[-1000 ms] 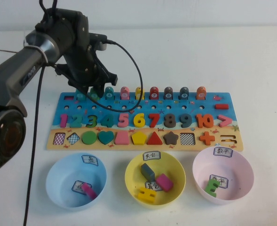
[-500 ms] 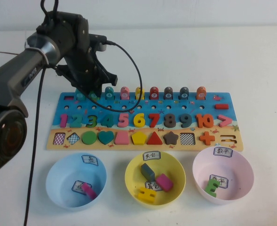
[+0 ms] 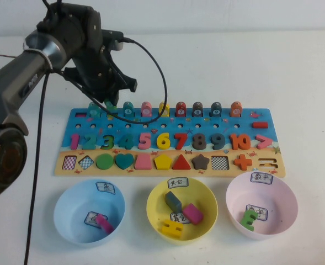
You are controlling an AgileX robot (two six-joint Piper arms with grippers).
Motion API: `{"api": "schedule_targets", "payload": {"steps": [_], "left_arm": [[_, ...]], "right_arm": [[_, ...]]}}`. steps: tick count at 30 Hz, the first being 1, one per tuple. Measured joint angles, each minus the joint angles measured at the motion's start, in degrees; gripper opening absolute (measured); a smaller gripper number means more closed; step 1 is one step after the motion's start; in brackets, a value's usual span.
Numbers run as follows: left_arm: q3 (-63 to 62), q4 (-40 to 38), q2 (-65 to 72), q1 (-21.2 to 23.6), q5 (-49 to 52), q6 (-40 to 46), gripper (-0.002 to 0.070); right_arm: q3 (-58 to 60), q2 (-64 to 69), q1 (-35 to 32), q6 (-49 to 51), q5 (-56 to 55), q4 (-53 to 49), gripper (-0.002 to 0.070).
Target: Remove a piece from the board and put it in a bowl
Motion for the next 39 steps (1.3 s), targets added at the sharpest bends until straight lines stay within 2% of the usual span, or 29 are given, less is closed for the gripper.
{"api": "schedule_targets", "payload": {"steps": [10, 17, 23, 27, 32, 39], "left_arm": [[-5.1, -1.7, -2.1, -0.7, 5.7, 1.3, 0.019], [2.1, -3.0, -11.4, -3.8, 5.9, 5.6, 0.0189], [23.0, -3.3, -25.6, -5.5, 5.8, 6.9, 0.0189], [41.2, -3.4, -36.6, -6.5, 4.9, 6.9, 0.0189], [60.0, -6.8, -48.1, -7.9, -3.9, 6.9, 0.0189], [74.0, -7.9, -50.5, -7.9, -15.0, 6.9, 0.0189]], "right_arm": [[0.0, 0.0, 0.0, 0.0, 0.0, 0.0, -0.0017], [0.0, 0.0, 0.0, 0.0, 0.0, 0.0, -0.0017], [0.0, 0.0, 0.0, 0.0, 0.0, 0.0, -0.0017], [0.0, 0.0, 0.0, 0.0, 0.0, 0.0, -0.0017], [0.0, 0.0, 0.0, 0.0, 0.0, 0.0, -0.0017], [0.0, 0.0, 0.0, 0.0, 0.0, 0.0, -0.0017]]}}
